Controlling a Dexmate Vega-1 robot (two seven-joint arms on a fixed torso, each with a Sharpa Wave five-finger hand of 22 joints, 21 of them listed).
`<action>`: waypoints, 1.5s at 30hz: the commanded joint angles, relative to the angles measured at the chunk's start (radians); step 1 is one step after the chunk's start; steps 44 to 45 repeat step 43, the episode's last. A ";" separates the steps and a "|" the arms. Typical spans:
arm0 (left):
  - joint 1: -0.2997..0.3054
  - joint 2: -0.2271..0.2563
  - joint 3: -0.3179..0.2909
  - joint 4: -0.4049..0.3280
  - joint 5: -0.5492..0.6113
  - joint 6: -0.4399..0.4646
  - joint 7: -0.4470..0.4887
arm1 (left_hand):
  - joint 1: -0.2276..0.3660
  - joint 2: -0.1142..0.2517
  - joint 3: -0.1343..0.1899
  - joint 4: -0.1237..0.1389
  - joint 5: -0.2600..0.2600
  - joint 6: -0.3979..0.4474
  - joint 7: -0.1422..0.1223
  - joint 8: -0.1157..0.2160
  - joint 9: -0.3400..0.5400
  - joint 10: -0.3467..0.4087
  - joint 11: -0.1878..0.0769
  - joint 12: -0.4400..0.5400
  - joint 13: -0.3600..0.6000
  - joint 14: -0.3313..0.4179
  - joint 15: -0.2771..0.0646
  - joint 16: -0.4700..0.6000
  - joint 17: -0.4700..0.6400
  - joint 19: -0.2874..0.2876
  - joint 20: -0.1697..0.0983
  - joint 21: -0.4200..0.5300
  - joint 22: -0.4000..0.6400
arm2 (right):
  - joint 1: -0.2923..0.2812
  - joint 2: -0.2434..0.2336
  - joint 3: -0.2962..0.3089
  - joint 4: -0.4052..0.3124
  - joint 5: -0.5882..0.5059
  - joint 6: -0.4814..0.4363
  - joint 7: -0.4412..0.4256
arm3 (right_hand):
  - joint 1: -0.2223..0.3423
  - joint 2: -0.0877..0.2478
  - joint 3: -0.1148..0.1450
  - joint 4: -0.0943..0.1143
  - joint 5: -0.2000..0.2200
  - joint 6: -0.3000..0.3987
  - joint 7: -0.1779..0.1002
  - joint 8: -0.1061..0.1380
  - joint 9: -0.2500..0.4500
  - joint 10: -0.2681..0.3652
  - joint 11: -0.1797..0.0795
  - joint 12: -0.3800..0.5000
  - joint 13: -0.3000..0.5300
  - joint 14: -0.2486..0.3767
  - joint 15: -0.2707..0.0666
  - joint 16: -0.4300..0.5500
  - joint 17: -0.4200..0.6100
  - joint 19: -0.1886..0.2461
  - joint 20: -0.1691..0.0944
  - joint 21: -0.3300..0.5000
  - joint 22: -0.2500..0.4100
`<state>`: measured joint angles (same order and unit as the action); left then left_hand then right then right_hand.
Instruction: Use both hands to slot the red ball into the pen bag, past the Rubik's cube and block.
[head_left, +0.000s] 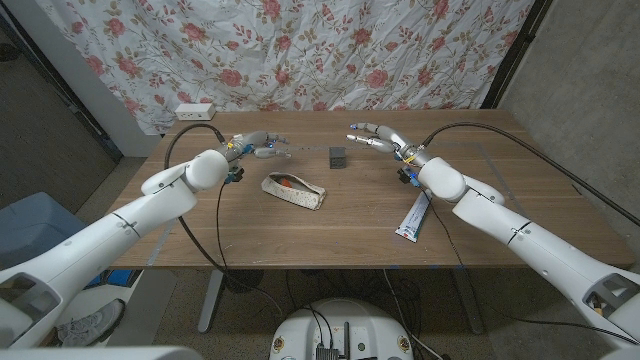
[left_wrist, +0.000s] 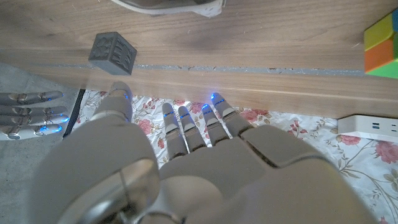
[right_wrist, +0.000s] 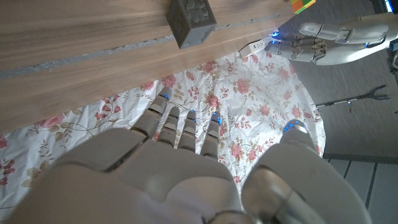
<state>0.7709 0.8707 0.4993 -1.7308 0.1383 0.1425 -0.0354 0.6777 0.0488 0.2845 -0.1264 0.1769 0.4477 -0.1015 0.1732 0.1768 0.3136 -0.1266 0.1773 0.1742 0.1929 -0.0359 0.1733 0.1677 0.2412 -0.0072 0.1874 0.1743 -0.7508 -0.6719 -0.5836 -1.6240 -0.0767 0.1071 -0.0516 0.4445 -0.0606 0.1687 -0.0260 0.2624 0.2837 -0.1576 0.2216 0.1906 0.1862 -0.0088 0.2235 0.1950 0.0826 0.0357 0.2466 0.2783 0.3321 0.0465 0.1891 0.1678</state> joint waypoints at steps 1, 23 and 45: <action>-0.009 -0.054 -0.003 0.130 -0.110 -0.116 0.069 | -0.012 0.005 -0.002 0.001 -0.002 -0.004 0.000 -0.003 0.000 -0.002 0.003 0.003 0.004 -0.003 -0.059 -0.002 0.001 -0.005 -0.004 -0.001 0.002 | -0.027 0.014 0.046 0.039 0.118 0.036 -0.038 | -0.011 0.005 -0.004 0.001 -0.004 -0.002 0.002 -0.002 -0.001 0.011 0.002 0.006 0.002 0.010 0.003 0.005 0.002 0.003 0.000 0.008 0.001; 0.047 -0.151 -0.035 0.245 -0.253 -0.231 0.211 | -0.063 0.035 0.000 0.013 -0.001 -0.040 -0.003 0.001 -0.002 -0.022 0.011 0.010 0.003 -0.016 -0.051 0.003 0.002 -0.019 -0.001 0.003 0.001 | -0.025 0.094 0.105 0.212 0.348 0.156 -0.024 | -0.057 0.027 -0.013 0.022 -0.022 -0.007 0.003 -0.016 -0.006 0.016 -0.008 -0.005 -0.003 0.029 -0.006 0.008 -0.005 0.009 -0.013 0.005 0.000; 0.072 -0.292 -0.077 0.329 -0.437 -0.333 0.278 | -0.105 0.064 0.006 0.026 0.002 -0.066 -0.002 -0.001 -0.003 -0.041 0.022 0.007 0.003 -0.043 -0.039 -0.002 0.004 -0.042 -0.008 -0.002 0.000 | -0.018 0.187 0.146 0.421 0.539 0.321 0.069 | -0.114 0.083 -0.011 0.052 -0.034 -0.054 0.024 -0.041 -0.010 0.006 0.009 -0.022 -0.007 0.025 -0.011 -0.003 -0.013 -0.028 -0.040 -0.007 -0.001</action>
